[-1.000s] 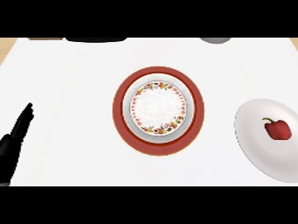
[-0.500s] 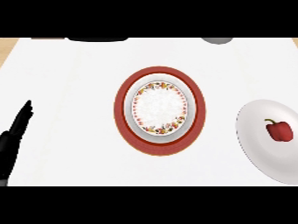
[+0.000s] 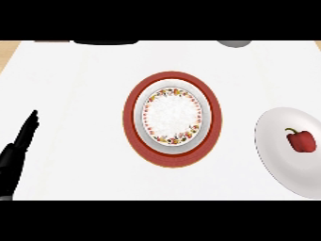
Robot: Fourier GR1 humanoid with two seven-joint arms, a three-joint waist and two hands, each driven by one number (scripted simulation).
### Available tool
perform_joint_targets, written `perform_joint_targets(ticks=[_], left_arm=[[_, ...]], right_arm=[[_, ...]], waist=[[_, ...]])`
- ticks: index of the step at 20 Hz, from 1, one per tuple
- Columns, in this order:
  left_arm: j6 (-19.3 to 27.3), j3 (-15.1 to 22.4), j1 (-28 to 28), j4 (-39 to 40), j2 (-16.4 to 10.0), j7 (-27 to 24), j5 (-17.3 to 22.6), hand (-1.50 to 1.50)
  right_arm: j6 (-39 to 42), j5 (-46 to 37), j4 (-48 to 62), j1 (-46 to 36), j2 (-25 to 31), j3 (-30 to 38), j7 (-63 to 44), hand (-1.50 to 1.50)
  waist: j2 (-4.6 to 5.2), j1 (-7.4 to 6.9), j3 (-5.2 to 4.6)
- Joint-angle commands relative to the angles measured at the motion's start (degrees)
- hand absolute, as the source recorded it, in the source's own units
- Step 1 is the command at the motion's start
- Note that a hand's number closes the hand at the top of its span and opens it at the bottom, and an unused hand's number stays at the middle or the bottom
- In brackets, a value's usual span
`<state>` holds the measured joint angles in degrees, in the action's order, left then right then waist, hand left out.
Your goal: Pick the bell pepper from the plate and place it in the plate
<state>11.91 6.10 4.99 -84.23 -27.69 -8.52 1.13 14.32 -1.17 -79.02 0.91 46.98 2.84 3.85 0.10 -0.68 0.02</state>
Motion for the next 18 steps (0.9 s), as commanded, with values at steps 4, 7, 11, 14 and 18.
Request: perform_joint_targets(ticks=[4,7,11,14,18], left_arm=[[-2.1,-2.5,1.1,-4.3,0.9,3.5,-1.5,0.0],[-1.0,-1.8,-4.8,4.1,4.7,1.4,-4.9,0.0],[-4.5,-4.4,1.0,0.3,4.3,-1.0,-4.1,0.0],[-4.9,-5.4,-0.5,-0.6,4.7,1.4,-4.3,0.0],[-8.5,-9.4,0.0,1.3,4.1,-1.2,-4.8,0.0]], right_arm=[[4.2,-7.1,8.2,-3.5,-3.1,-0.8,5.5,-1.5],[6.5,-9.7,13.6,-10.2,-4.5,-1.7,5.2,-1.5],[7.1,-12.9,18.2,-12.5,-7.3,-0.5,7.8,-1.5],[5.1,-16.7,17.3,-8.5,-8.5,-2.0,8.9,-1.5],[6.2,-18.2,16.7,-11.2,-10.8,0.2,5.7,-1.5]], waist=[[-0.13,0.4,0.0],[-0.01,0.45,-0.02],[-0.06,0.29,-0.01],[-0.1,0.52,-0.01],[-0.11,0.56,-0.03]])
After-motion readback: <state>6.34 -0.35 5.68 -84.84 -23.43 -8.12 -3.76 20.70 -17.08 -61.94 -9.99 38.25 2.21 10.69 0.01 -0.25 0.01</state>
